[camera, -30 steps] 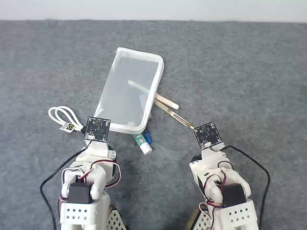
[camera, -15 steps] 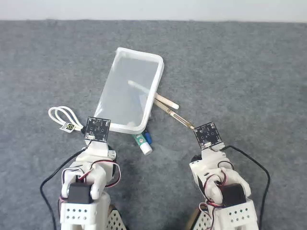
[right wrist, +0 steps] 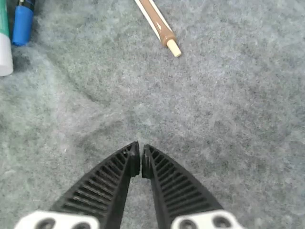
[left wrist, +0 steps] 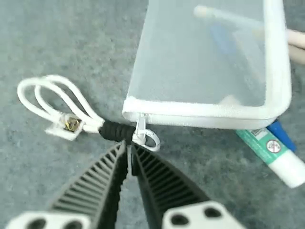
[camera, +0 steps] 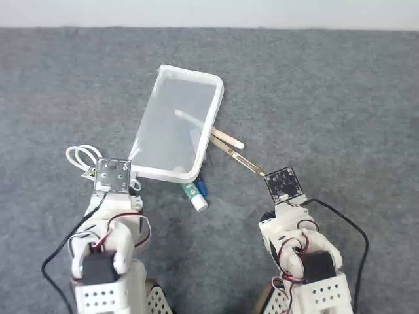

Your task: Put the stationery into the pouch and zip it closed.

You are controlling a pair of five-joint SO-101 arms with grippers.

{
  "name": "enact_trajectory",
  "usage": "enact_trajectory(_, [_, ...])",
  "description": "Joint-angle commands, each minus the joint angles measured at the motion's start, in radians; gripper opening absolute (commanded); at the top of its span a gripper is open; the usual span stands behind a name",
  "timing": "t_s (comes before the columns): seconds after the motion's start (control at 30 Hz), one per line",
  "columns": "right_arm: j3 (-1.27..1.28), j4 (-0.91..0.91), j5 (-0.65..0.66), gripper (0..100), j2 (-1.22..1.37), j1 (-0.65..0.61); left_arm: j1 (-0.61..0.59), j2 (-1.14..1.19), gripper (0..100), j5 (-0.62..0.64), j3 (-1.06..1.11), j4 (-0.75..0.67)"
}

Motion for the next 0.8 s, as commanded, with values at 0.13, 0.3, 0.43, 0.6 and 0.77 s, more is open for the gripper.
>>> enact_trajectory(0.13, [0.021, 0.016, -0.006, 0.8, -0.01, 0.005, -0.078, -0.018, 3, -0.129, -0.166, -0.002])
enact_trajectory(0.3, [0.021, 0.039, -0.006, 0.9, -0.01, 0.005, -0.121, -0.015, 15, -0.201, -0.305, 0.106])
enact_trajectory(0.43, [0.021, 0.039, -0.006, 0.9, -0.01, 0.01, -0.132, 0.107, 12, -0.299, -0.378, 0.106])
enact_trajectory(0.6, [0.021, 0.039, -0.006, 0.9, -0.01, 0.012, -0.132, 0.453, 14, -0.422, -0.526, 0.11])
enact_trajectory(0.77, [0.021, 0.039, -0.006, 0.9, -0.01, 0.012, -0.143, 0.736, 23, -0.543, -0.642, 0.104])
